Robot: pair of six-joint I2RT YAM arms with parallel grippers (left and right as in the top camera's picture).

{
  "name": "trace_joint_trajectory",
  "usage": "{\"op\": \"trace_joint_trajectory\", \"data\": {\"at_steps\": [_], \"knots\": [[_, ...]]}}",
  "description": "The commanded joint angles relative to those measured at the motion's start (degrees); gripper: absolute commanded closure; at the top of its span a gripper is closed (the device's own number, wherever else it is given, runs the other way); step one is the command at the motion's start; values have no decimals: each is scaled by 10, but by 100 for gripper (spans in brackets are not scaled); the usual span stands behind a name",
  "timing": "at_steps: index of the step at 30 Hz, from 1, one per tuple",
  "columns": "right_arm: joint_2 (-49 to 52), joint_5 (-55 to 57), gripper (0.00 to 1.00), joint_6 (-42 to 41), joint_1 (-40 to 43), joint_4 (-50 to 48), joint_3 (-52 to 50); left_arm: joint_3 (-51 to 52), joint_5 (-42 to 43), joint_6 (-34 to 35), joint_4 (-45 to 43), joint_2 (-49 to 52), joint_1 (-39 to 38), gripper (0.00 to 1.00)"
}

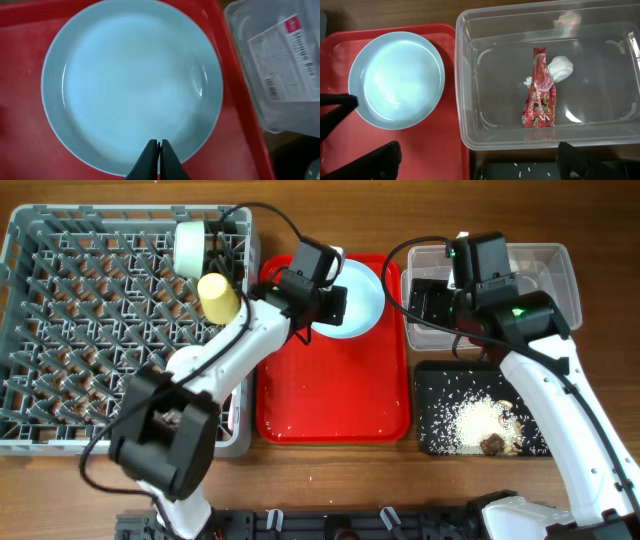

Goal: Sort waste into correct bins and load items into the dishwasher rack
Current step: 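Move the left gripper to the light-blue plate and grasp its edge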

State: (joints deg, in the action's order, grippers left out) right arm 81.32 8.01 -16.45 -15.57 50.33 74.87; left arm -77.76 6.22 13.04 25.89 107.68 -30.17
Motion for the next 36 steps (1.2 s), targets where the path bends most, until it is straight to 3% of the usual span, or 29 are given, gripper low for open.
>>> {"op": "trace_joint_trajectory", "data": {"at_steps": [1,7,14,17,21,28,36], "knots": [[2,10,0,-2,2,-1,6,-2,-22,9,12,21,0,96],[2,10,0,-2,2,-1,6,-2,-44,9,126,22,0,90],[2,10,0,-2,2,-1,6,-2,-49,9,238,22,1,92],[2,10,0,-2,2,-1,6,-2,-91,9,272,21,1,96],[2,10,0,-2,2,-1,6,-7,-90,35,229,2,1,96],[2,10,0,-2,2,-1,6,-1,-67,119,28,40,-1,96],[2,10,0,-2,2,-1,6,-1,-68,112,36,114,-1,96]]}}
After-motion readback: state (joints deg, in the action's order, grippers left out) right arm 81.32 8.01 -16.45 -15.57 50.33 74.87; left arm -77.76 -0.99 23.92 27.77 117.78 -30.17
